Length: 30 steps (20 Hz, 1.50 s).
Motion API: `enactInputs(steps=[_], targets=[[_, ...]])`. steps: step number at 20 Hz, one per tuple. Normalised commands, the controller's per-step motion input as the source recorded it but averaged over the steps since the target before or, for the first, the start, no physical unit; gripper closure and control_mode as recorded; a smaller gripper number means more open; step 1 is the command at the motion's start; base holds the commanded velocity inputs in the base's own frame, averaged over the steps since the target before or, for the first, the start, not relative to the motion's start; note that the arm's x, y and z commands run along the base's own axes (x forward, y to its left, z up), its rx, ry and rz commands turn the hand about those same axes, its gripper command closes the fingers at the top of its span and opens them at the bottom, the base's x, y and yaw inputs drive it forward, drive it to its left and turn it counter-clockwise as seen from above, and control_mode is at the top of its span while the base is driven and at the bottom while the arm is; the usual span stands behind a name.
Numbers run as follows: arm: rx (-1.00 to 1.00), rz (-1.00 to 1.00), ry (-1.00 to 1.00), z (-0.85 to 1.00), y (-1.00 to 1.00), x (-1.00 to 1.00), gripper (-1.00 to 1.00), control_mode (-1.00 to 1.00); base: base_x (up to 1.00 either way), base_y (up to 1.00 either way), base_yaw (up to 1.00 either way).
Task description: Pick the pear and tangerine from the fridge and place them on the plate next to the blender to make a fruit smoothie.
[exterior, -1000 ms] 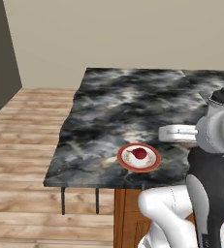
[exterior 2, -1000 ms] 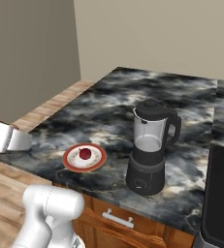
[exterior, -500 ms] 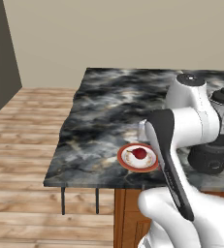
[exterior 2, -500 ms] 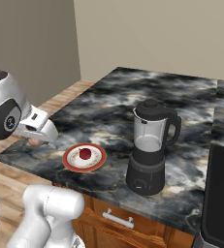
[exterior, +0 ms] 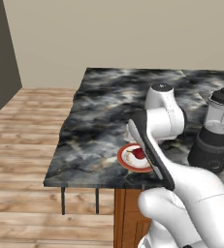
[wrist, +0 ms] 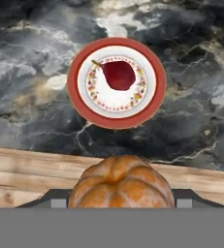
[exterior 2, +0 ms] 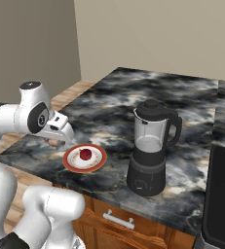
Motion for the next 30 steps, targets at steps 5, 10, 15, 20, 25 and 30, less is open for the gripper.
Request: enactInputs(steps=[5, 10, 15, 20, 25, 30], targets=[[0.00, 0.00, 0.16, -0.69, -0.08, 0.83, 1.00, -1.00, 0.00, 0.00, 0.00], [0.00, 0.00, 0.15, -0.64, -0.01, 0.75, 1.00, -1.00, 0.00, 0.00, 0.00], [0.00, 0.00, 0.16, -0.44, 0.00, 0.35, 1.00, -1.00, 0.00, 0.00, 0.00], [0.00, 0.00, 0.12, -0.71, 0.04, 0.28, 1.00, -1.00, 0.00, 0.00, 0.00], [0.00, 0.00, 0.00, -0.52, 0.15, 0.47, 1.00, -1.00, 0.00, 0.00, 0.00], [0.00, 0.00, -0.08, -0.33, 0.06, 0.32, -1.00, -1.00, 0.00, 0.00, 0.00]])
